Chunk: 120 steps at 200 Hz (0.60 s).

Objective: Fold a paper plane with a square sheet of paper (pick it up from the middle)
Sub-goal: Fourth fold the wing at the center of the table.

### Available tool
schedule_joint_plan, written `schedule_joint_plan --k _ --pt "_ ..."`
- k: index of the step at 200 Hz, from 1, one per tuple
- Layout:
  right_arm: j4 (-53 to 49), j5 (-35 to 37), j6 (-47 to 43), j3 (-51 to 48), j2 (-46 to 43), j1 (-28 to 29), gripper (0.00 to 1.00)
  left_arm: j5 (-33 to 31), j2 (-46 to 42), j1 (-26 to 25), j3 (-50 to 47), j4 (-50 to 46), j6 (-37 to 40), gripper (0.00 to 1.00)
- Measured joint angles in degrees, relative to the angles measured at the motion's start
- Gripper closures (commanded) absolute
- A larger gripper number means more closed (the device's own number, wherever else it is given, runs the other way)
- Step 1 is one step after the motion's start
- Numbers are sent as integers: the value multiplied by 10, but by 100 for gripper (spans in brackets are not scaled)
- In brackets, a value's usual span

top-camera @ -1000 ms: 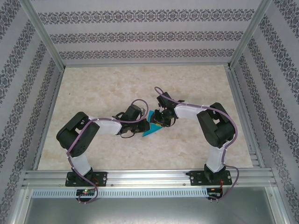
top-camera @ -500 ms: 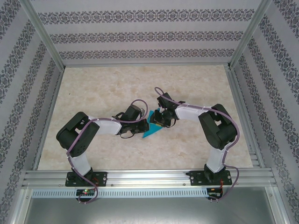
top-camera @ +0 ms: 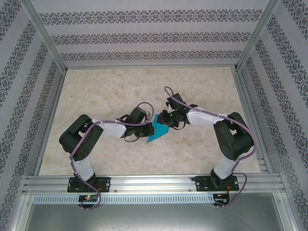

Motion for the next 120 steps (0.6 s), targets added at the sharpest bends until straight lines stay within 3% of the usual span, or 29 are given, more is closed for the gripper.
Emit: schedule_joint_plan --k 120 --pt "-25 13 -36 29 55 10 50 2 0 0 6 -12 12 94"
